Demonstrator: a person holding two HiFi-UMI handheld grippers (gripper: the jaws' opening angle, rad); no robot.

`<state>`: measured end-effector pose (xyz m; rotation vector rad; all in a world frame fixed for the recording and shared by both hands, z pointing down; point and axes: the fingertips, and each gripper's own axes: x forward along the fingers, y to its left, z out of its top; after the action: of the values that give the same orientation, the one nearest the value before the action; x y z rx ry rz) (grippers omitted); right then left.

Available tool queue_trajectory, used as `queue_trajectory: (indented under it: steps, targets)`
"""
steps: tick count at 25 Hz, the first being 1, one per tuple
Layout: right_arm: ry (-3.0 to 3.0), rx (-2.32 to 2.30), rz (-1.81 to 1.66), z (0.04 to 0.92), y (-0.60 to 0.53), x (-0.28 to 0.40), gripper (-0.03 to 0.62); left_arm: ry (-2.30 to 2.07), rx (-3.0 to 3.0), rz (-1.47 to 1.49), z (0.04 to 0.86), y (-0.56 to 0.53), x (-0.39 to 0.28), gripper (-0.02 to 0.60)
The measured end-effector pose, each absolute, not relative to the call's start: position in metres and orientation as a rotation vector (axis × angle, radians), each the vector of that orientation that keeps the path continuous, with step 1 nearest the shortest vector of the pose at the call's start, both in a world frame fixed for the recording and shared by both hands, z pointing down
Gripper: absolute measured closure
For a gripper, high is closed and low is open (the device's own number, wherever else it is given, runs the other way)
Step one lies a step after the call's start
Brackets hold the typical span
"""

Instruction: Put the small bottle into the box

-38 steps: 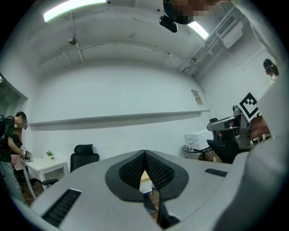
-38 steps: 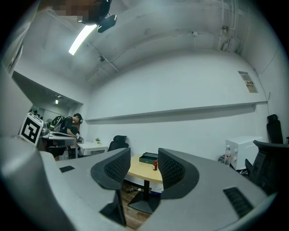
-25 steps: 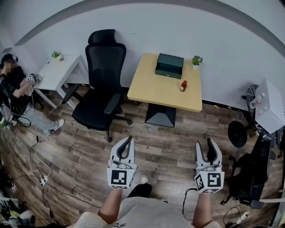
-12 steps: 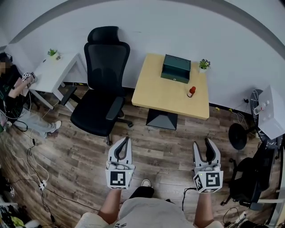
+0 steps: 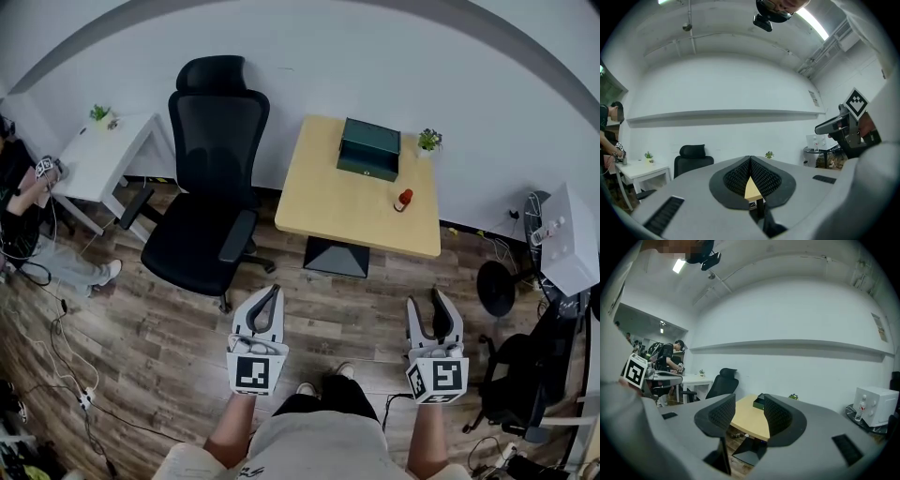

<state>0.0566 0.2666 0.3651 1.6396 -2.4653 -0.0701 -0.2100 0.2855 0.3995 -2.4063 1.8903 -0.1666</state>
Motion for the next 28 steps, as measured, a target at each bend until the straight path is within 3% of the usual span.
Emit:
queue_trajectory:
  steps: [16,28]
  targets:
    - [-2.535,1.642,-0.047,0.362,0.118,0.072,0.388,1.87,-2.349,-0.187,0.377,0.153,-0.187,0.574]
    - [-2.522,1.687,0.009,0.372,0.011,0.134,0.388,1.841,-2.41,-0.203,0.377,0.034,-0.125,0.574]
